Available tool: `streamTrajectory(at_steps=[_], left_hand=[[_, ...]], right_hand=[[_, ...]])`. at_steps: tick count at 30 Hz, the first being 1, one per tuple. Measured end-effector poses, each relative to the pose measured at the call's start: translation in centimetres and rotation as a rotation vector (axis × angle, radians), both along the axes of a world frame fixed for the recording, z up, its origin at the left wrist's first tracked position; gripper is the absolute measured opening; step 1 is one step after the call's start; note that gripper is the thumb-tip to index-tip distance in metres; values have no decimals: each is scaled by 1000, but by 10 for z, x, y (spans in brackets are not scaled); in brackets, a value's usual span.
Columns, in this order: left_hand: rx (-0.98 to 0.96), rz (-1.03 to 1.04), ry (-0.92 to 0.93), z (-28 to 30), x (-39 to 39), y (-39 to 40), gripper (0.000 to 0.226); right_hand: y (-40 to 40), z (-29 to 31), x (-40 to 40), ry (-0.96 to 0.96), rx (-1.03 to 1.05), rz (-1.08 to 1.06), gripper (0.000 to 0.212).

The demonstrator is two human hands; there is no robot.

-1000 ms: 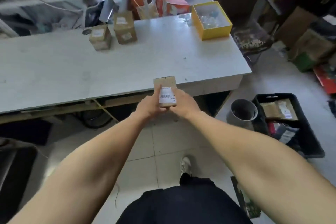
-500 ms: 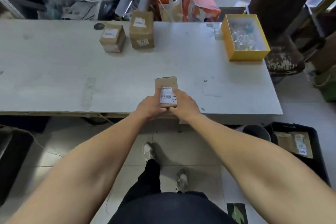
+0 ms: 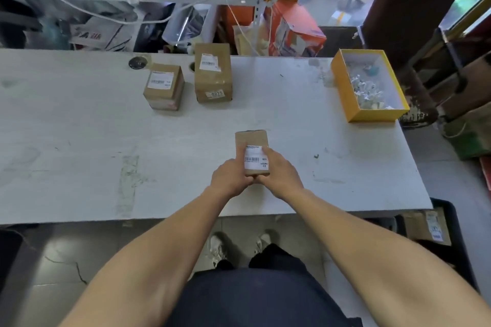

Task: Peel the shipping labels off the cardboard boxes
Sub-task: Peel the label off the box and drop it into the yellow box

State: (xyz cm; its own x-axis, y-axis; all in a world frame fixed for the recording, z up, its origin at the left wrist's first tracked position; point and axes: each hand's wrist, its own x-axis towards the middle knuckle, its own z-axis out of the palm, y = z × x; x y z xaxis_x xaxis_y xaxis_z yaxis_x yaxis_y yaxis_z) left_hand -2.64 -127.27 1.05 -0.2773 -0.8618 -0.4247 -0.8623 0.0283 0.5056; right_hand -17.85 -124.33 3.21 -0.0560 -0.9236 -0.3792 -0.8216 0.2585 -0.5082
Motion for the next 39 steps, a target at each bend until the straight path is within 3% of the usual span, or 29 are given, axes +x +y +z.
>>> streamTrajectory(at_steps=[6, 10, 13, 18, 26, 39], left_hand=[[0, 27, -24, -12, -2, 1, 101], [42, 28, 76, -17, 2, -4, 103], [69, 15, 161, -20, 7, -1, 99], [89, 75, 293, -32, 6, 21, 75], [66, -1, 355, -26, 14, -6, 101], [35, -117, 455, -46, 18, -22, 119]], right_hand=[[-3, -14, -2, -11, 8, 13, 77], [0, -19, -2, -57, -8, 1, 70], [0, -20, -4, -85, -39, -83, 45], [4, -21, -12, -83, -126, -251, 13], [6, -22, -2, -133, -182, -492, 17], [14, -30, 2, -101, -304, -504, 19]])
